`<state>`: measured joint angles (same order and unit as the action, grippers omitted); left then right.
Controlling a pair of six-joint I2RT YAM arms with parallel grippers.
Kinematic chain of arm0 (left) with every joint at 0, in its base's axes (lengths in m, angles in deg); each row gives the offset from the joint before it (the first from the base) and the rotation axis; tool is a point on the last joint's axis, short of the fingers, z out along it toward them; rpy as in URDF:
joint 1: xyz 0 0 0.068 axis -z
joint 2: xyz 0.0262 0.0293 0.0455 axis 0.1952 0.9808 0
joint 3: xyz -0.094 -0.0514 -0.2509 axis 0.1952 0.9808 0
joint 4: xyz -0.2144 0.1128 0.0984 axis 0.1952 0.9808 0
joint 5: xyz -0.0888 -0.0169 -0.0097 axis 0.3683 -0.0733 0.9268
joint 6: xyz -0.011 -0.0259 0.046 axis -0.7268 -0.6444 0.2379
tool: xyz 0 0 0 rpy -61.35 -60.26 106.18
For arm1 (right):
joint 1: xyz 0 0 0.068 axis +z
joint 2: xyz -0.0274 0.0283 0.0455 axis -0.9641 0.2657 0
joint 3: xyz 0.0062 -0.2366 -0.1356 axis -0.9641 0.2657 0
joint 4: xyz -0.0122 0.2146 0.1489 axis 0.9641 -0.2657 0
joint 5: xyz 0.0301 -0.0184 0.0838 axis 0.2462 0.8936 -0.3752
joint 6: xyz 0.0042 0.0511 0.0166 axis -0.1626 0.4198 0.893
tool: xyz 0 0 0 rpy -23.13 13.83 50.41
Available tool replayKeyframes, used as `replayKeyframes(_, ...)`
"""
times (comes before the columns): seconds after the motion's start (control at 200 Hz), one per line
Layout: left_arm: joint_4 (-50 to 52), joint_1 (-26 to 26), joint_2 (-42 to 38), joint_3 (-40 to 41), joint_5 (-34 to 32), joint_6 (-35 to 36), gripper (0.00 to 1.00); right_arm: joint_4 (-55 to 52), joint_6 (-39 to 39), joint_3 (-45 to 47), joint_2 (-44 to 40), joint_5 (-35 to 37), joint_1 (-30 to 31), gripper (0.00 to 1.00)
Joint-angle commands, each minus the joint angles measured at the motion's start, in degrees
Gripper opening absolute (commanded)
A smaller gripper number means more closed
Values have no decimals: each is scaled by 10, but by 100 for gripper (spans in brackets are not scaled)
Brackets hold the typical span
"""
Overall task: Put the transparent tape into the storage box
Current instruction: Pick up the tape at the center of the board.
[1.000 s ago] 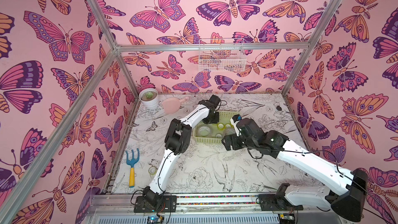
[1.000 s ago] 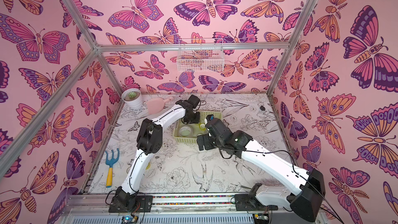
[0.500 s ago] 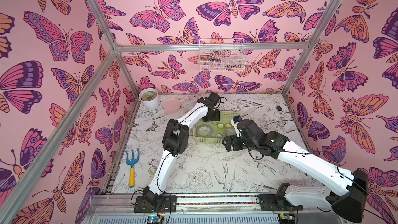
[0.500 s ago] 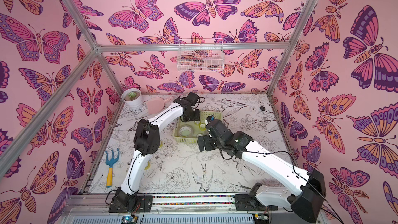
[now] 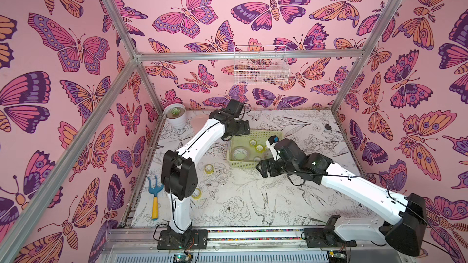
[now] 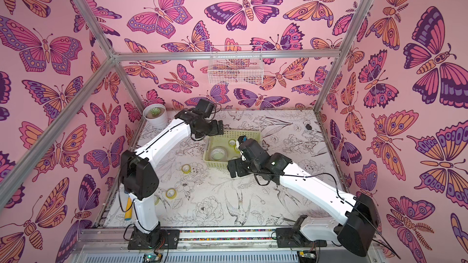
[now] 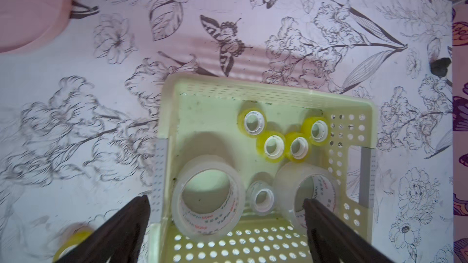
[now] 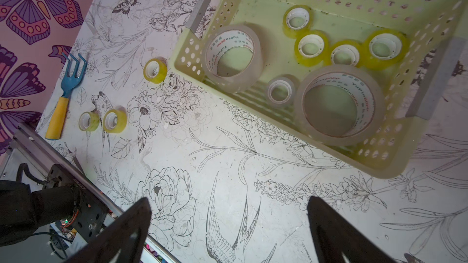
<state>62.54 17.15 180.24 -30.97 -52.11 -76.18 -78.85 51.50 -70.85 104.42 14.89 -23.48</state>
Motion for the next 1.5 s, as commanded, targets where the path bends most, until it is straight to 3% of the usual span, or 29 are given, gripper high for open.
replayKeyframes(0.0,10,-17,-65,64,-41,-23,100,20,-12,-30,20,-24,5,99)
replayKeyframes(0.351,9,-90,-265,290,-53,-61,100,45,-27,-73,87,-61,25,99)
replayKeyframes(0.616,9,-130,-318,405,-33,-71,93,52,-39,-104,125,-80,36,99)
replayKeyframes(0.841,9,-138,-283,442,-42,-70,82,55,-48,-127,150,-102,42,99)
replayKeyframes(0.936,4,-146,-250,442,-35,-59,72,53,-48,-132,154,-102,43,99)
replayKeyframes(1.077,-22,-155,-213,438,-31,-44,69,48,-48,-133,152,-96,43,99)
replayKeyframes(1.277,-51,-164,-157,428,-10,-28,49,44,-46,-129,146,-84,43,99)
replayKeyframes(1.492,-75,-164,-117,429,0,-20,48,40,-42,-121,139,-70,43,99)
